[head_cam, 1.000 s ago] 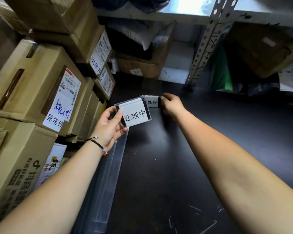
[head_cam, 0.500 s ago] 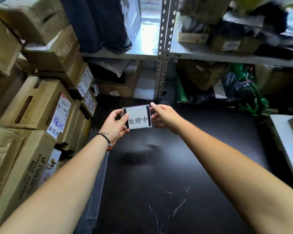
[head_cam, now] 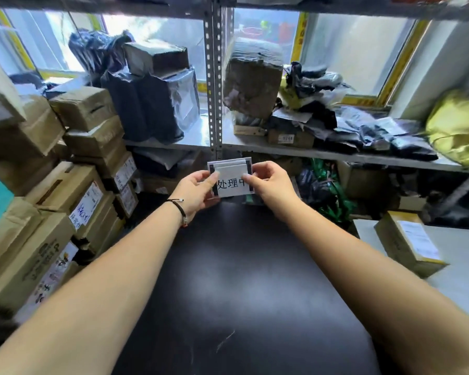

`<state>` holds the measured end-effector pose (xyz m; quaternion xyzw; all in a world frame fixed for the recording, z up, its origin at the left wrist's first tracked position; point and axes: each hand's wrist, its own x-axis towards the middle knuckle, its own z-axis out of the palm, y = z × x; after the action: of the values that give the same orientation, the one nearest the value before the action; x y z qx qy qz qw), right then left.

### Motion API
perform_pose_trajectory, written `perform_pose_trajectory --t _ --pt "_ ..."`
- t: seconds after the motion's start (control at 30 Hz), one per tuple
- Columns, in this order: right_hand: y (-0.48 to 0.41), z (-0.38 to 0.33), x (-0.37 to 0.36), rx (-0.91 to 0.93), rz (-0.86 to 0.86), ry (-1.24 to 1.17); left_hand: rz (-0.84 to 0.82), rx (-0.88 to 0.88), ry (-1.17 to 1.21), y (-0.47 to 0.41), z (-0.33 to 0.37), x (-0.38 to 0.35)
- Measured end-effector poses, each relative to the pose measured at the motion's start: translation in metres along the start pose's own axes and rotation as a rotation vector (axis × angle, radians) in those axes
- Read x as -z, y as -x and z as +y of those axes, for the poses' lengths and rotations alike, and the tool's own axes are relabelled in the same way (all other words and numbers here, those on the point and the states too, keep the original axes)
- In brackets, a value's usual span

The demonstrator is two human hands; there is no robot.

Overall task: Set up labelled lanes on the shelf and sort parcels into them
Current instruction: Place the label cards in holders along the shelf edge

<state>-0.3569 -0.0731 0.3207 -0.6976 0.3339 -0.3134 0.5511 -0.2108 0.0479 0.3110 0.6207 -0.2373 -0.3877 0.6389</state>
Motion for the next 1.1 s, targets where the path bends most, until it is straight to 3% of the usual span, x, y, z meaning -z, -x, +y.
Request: perform_pose_trajectory --t 0.23,0.53,0.8,1.1 --pt "0.030 -0.022 0.050 0.094 -0.054 0.033 -0.033 0.013 -0.034 0.047 0.021 -0.031" --pt "0.044 -0.016 0.055 0.058 -0.102 -0.016 -0.066 0.041 -0.029 0.065 0.023 -0.024" --pt "0.019 0.008 0.014 -0.053 -0.138 -0.007 0.028 0.043 0.031 0.028 0.000 0.028" --pt "-0.024 0.072 -0.035 -0.239 -0.061 0.039 0.135 0.126 0.030 -0.024 -0.039 0.124"
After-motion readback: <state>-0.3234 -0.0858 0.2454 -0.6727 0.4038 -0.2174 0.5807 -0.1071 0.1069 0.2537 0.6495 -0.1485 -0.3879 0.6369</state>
